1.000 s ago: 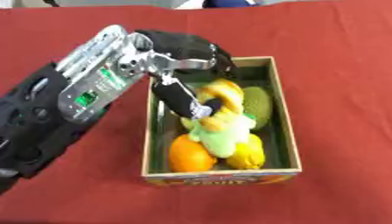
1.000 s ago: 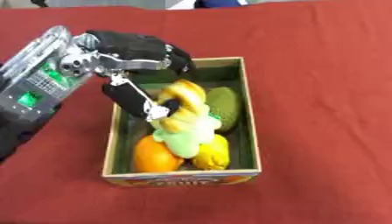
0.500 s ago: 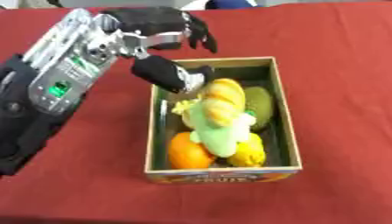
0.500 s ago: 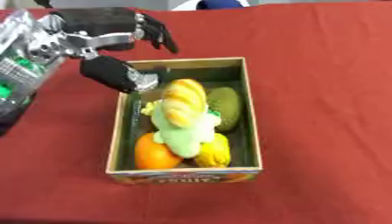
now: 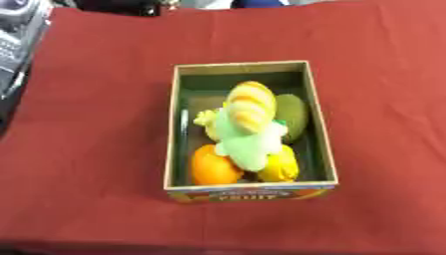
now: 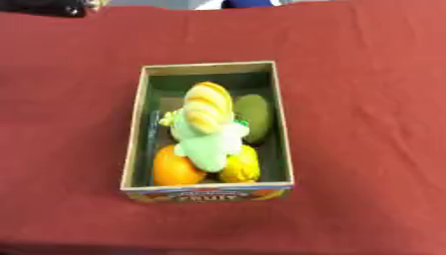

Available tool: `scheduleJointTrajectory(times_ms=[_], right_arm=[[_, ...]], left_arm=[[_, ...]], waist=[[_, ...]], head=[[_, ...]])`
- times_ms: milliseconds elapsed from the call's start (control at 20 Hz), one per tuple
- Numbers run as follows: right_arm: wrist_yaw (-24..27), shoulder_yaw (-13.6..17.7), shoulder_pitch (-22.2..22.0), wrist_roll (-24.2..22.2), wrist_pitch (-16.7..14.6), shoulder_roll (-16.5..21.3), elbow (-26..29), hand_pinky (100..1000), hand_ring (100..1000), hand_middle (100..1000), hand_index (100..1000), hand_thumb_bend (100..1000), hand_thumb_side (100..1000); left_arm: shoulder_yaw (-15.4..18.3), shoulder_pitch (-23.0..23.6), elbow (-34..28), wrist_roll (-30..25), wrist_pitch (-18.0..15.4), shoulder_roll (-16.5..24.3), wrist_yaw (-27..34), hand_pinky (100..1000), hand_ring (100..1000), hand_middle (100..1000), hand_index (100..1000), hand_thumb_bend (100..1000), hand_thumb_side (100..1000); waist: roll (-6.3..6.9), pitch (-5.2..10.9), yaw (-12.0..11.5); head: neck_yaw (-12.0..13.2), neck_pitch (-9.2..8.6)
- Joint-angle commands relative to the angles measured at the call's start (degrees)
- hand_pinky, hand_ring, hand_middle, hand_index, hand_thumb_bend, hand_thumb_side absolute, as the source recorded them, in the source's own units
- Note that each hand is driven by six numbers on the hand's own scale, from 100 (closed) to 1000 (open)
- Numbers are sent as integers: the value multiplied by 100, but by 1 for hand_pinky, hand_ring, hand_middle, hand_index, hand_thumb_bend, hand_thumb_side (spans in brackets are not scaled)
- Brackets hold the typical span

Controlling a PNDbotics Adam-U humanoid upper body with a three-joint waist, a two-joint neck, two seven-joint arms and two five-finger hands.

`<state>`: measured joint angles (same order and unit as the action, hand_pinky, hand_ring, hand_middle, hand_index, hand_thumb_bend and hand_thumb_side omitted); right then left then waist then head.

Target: Pick up objects on the table and place them in the box.

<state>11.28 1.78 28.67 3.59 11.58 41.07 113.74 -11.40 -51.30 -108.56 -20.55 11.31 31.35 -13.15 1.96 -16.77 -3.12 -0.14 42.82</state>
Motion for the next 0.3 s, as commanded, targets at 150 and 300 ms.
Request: scheduleJointTrajectory(times_ms=[150, 300], right_arm=[[41, 118, -9, 85, -205, 145, 85, 803, 741, 780, 874, 100, 527], [-7, 136, -87, 160, -375, 161, 85, 806, 744, 781, 877, 100, 506]], left_arm=[[887, 726, -570, 1871, -348, 175, 1182, 810, 658, 684, 848, 100, 604], [1263, 1458, -599, 2755, -869, 144, 1751, 826, 682, 708, 869, 100, 617]], waist=[[-2, 149, -25], [6, 160, -61]], head=[[-36, 10], [-62, 18]])
